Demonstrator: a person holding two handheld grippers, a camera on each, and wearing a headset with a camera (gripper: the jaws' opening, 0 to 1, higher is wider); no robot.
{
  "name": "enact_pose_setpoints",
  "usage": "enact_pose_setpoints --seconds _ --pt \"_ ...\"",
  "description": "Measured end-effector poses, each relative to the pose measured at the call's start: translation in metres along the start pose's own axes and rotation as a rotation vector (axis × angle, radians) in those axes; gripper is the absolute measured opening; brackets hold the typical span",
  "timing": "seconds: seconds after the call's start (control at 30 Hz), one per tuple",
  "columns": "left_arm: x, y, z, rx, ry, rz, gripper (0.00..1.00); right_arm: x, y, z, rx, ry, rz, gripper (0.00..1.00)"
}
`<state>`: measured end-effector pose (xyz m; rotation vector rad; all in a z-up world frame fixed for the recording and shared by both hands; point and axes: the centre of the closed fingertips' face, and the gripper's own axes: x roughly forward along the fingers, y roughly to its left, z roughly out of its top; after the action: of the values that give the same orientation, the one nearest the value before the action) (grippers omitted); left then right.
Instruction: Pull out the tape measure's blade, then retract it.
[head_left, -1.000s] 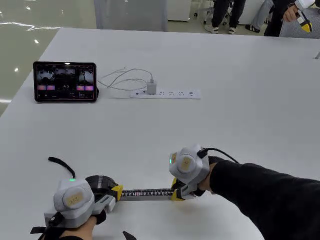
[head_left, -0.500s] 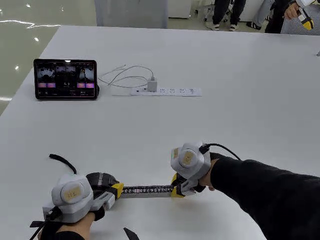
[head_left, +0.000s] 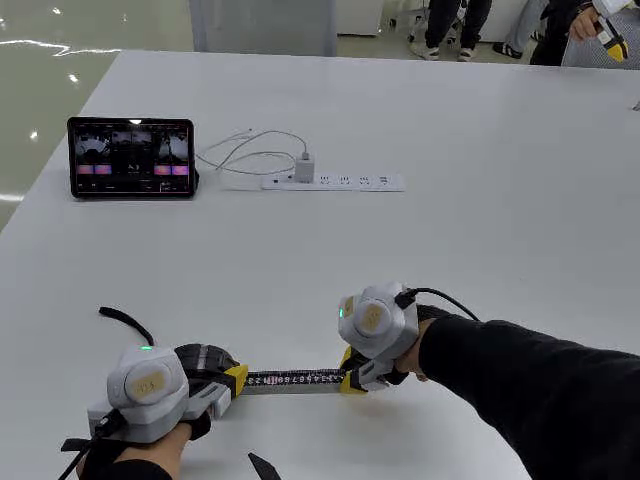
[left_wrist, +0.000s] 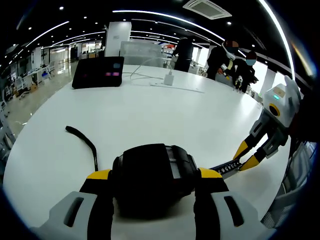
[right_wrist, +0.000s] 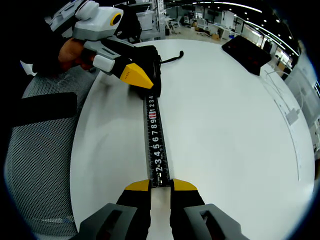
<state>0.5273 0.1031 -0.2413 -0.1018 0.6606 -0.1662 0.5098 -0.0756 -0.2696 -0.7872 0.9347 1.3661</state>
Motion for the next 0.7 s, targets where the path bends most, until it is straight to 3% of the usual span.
enact_pose_setpoints --seconds 0.33,0.7 --pt "0.0003 0.0002 0.0006 0.006 0.001 0.003 0.60 0.0027 0.0003 0.0027 -0.061 -0.001 -0.013 0.10" --pt "0.0007 0.0006 0.0006 -0.002 0.001 0.004 0.60 0.0047 -0.0010 0.0070 -0.033 -0.014 -0.017 0.10"
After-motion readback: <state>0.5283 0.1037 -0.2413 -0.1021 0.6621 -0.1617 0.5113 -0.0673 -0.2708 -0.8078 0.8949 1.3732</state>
